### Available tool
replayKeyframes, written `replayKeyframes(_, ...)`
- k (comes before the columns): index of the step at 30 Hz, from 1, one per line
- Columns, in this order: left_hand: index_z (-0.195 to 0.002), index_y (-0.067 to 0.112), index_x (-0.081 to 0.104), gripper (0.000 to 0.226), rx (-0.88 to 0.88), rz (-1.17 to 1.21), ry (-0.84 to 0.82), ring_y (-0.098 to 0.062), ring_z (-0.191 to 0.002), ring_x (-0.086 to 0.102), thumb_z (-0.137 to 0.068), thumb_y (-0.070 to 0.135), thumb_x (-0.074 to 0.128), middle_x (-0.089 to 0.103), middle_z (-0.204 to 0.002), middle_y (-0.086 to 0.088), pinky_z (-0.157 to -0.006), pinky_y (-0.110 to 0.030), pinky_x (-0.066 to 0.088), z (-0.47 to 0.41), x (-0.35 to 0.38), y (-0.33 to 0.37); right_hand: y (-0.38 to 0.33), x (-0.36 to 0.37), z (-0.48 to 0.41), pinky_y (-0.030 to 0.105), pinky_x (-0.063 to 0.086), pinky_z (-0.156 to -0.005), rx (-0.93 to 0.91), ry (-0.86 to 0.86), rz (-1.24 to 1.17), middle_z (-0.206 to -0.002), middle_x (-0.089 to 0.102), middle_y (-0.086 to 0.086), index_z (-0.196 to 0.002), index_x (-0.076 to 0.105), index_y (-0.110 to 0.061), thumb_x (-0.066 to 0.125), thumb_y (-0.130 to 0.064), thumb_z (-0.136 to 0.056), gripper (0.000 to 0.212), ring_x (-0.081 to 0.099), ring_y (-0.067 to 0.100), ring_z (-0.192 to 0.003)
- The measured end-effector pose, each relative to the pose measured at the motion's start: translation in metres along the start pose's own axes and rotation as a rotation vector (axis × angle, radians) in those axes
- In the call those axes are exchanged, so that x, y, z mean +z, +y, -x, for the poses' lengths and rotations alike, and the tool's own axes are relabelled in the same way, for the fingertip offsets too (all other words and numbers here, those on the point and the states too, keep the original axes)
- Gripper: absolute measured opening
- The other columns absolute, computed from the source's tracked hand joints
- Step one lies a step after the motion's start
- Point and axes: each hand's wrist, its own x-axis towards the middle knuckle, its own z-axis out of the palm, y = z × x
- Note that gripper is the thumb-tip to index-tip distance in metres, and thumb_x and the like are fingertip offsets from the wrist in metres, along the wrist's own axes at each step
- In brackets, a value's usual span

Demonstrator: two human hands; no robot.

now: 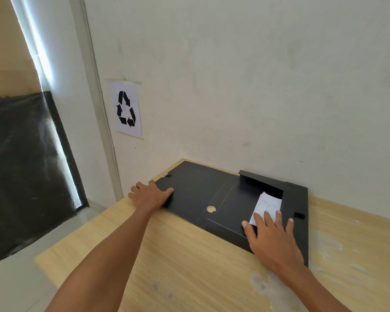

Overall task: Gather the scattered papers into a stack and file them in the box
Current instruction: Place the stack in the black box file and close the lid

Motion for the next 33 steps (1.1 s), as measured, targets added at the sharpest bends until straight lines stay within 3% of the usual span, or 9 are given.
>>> replayKeyframes(8, -0.133, 0.013, 0.056, 0.092, -0.067, 0.506, -0.075, -0.041, -0.119, 0.055, -0.073, 0.080, 0.037, 0.059, -0.132, -0.018, -0.102, -0.054, 0.045, 0.007, -0.030, 0.025, 0.000, 0.001, -0.002, 0.063, 0.006, -0.121, 0.003, -0.001, -0.005, -0.164, 0.026, 0.004, -0.153, 0.030, -0.026, 0.006, -0.062, -0.096, 0.071, 0.013, 0.035, -0.153)
replayKeyframes(11, -0.134, 0.011, 0.052, 0.070, -0.018, 0.693, 0.012, -0.040, -0.124, 0.049, -0.090, 0.066, 0.049, 0.050, -0.135, -0.018, -0.104, -0.051, 0.043, 0.034, -0.046, 0.052, 0.001, -0.001, 0.001, 0.062, 0.007, -0.121, 0.011, 0.014, -0.044, -0.161, 0.032, 0.003, -0.152, 0.034, -0.025, 0.008, -0.062, -0.097, 0.071, 0.017, 0.032, -0.152)
replayKeyframes(17, -0.149, 0.019, 0.044, 0.049, 0.427, 1.097, 0.283, -0.012, -0.112, 0.051, -0.102, 0.022, 0.057, 0.047, -0.141, -0.003, -0.091, -0.014, 0.043, 0.088, -0.082, 0.103, 0.007, -0.008, 0.005, 0.056, 0.003, -0.121, 0.049, 0.084, -0.429, -0.154, 0.045, 0.001, -0.145, 0.043, -0.029, 0.036, -0.056, -0.099, 0.054, 0.030, 0.027, -0.149)
replayKeyframes(20, -0.158, 0.029, 0.026, 0.069, 0.601, 1.177, 0.248, -0.015, -0.108, 0.062, -0.100, 0.021, 0.062, 0.055, -0.126, 0.004, -0.088, -0.021, 0.054, 0.114, -0.092, 0.123, 0.012, -0.020, 0.011, 0.049, 0.020, -0.123, 0.095, 0.178, -0.821, -0.147, 0.053, 0.000, -0.138, 0.051, -0.028, 0.046, -0.036, -0.103, 0.037, 0.042, 0.028, -0.142)
replayKeyframes(22, -0.158, 0.033, 0.025, 0.073, 0.680, 1.149, 0.155, -0.009, -0.095, 0.066, -0.098, 0.025, 0.066, 0.058, -0.111, 0.011, -0.075, -0.015, 0.056, 0.132, -0.088, 0.132, 0.020, -0.029, 0.018, 0.032, 0.040, -0.111, 0.103, 0.271, -0.988, -0.138, 0.060, -0.003, -0.135, 0.056, -0.022, 0.046, -0.024, -0.104, 0.032, 0.053, 0.018, -0.129)
replayKeyframes(25, -0.143, 0.028, 0.055, 0.046, 0.860, 0.963, -0.016, -0.003, -0.104, 0.066, -0.098, 0.027, 0.066, 0.066, -0.112, 0.014, -0.083, -0.014, 0.057, 0.158, -0.068, 0.139, 0.038, -0.037, 0.025, 0.017, 0.044, -0.084, 0.159, 0.355, -1.096, -0.122, 0.064, -0.006, -0.130, 0.060, -0.019, 0.043, -0.019, -0.105, 0.030, 0.058, 0.011, -0.112)
replayKeyframes(28, -0.131, 0.028, 0.066, 0.037, 1.041, 0.744, -0.163, 0.000, -0.109, 0.063, -0.094, 0.032, 0.071, 0.068, -0.121, 0.013, -0.092, -0.019, 0.054, 0.173, -0.039, 0.142, 0.062, -0.040, 0.023, 0.024, 0.047, -0.083, 0.245, 0.451, -1.190, -0.113, 0.065, -0.004, -0.123, 0.062, -0.017, 0.041, -0.019, -0.105, 0.027, 0.060, 0.017, -0.111)
replayKeyframes(30, -0.134, 0.029, 0.063, 0.047, 1.145, 0.513, -0.216, -0.005, -0.114, 0.060, -0.090, 0.043, 0.073, 0.064, -0.127, 0.012, -0.093, -0.017, 0.049, 0.181, -0.021, 0.147, 0.078, -0.044, 0.022, 0.036, 0.050, -0.093, 0.314, 0.499, -1.283, -0.111, 0.067, -0.002, -0.117, 0.063, -0.019, 0.039, -0.020, -0.105, 0.027, 0.062, 0.021, -0.111)
replayKeyframes(33, -0.145, 0.035, 0.050, 0.074, 1.233, 0.101, -0.260, -0.012, -0.130, 0.050, -0.082, 0.070, 0.065, 0.053, -0.145, 0.011, -0.108, -0.034, 0.044, 0.190, 0.005, 0.154, 0.096, -0.047, 0.024, 0.046, 0.050, -0.094, 0.374, 0.524, -1.274, -0.099, 0.064, -0.009, -0.103, 0.060, -0.029, 0.036, -0.024, -0.104, 0.024, 0.062, 0.026, -0.106)
